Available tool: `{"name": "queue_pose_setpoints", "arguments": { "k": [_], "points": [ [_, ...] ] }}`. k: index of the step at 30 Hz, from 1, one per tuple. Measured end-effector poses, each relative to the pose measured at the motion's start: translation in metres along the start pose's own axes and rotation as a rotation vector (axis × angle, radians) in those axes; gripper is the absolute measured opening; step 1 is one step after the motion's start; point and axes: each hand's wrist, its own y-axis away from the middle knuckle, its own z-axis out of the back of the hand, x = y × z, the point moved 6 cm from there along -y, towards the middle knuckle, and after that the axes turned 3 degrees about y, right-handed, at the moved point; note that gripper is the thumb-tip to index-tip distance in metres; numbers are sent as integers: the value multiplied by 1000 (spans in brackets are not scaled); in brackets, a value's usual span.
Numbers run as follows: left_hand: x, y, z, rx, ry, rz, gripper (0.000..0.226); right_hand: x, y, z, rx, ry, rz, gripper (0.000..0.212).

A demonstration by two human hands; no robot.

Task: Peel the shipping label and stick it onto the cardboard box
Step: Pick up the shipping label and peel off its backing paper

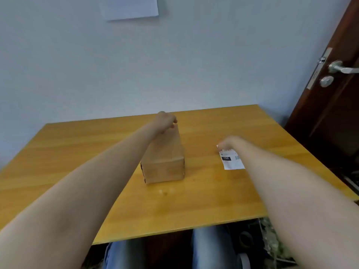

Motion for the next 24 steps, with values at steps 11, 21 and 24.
{"name": "queue_pose_setpoints", "arguments": {
  "k": [11, 21, 24],
  "points": [
    [0, -12, 3, -5, -53, -42, 36, 4, 65, -13, -126, -146, -142, 84],
    [0, -5, 21, -53, 22, -90, 24, 29, 78, 12, -247, -1033, 64, 75],
    [0, 2, 33, -46, 74, -87, 23, 51, 97, 36, -265, -1252, 218, 36]
  ]
}}
